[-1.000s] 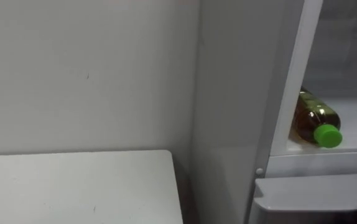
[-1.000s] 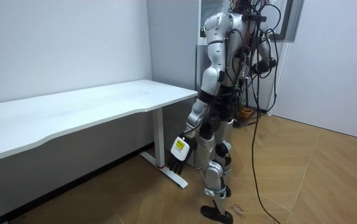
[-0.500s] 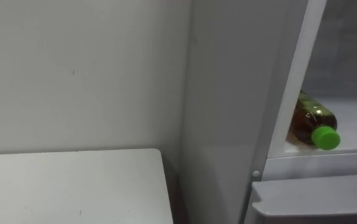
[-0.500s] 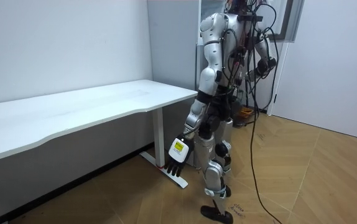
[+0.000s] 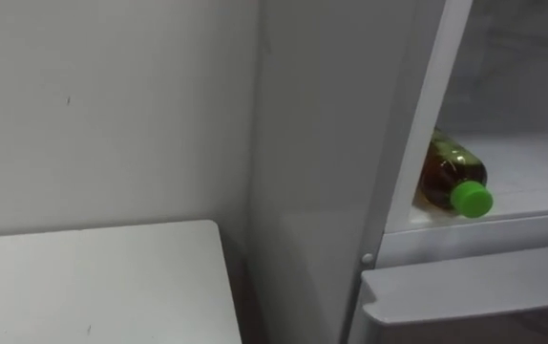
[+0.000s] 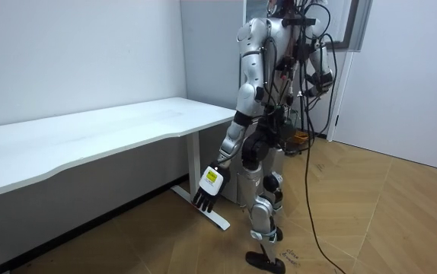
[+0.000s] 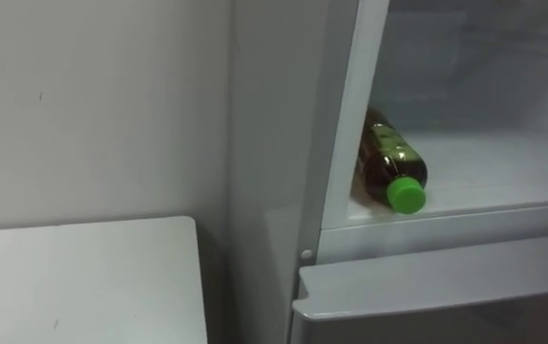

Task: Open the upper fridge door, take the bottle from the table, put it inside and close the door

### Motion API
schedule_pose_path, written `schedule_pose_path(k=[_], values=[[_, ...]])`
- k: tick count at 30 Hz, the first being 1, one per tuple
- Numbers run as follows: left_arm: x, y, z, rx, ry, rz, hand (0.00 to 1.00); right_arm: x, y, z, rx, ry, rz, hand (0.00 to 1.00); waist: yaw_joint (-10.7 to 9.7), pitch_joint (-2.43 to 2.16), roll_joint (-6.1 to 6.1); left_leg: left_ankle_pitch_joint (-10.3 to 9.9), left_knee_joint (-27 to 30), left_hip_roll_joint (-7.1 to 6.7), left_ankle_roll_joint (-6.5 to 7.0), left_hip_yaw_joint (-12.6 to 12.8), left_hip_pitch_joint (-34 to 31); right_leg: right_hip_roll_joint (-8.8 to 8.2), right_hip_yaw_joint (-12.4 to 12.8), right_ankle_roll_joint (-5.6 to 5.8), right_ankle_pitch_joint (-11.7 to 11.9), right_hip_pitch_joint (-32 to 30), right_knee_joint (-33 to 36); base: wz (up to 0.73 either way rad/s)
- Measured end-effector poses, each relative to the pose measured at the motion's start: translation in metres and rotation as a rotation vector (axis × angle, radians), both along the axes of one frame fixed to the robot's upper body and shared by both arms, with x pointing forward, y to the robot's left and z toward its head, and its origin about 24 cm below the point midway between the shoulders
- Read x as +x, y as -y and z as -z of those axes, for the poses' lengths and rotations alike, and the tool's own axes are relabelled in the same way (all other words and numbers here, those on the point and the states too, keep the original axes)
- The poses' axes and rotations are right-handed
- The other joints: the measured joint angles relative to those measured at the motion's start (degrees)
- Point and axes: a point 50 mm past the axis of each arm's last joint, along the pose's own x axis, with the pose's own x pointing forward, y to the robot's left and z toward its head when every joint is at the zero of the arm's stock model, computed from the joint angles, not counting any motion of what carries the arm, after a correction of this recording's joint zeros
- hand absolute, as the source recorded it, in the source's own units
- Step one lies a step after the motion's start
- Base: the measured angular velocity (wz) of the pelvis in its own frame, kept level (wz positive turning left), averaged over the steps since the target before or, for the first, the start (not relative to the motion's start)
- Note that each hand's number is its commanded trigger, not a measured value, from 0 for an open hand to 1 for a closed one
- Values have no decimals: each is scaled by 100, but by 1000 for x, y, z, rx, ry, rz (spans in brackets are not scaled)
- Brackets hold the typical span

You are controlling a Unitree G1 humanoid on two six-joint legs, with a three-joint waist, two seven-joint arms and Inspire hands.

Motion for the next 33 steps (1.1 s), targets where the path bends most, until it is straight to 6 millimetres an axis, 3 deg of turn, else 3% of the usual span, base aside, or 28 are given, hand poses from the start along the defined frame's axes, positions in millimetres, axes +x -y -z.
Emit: schedule_pose_path(k=[7, 13, 28, 33], values=[[-2, -1, -1, 21, -13, 21, 0, 12, 8, -42, -144, -194, 121, 0, -100, 30, -9, 3, 0, -43, -3, -90, -41, -2, -66, 3, -83, -46, 88, 6], [3, -2, -4, 39, 19, 51, 0, 22, 13, -82, -229, -221, 249, 0, -70, 31, -2, 30, -78, -65, 0, -95, -30, -6, -61, 17, -99, -57, 83, 1], [5, -1, -3, 31, 19, 68, 0, 17, 12, -123, -360, -313, 523, 0, -64, 19, -16, 57, -90, -74, -5, -84, -36, -4, -82, 20, -109, -137, 80, 0], [1, 1, -2, 8, 7, 65, 0, 17, 12, -126, -383, -350, 558, 0, -60, 14, -25, 61, -96, -77, -7, -83, -38, -2, -82, 16, -111, -160, 99, 0]])
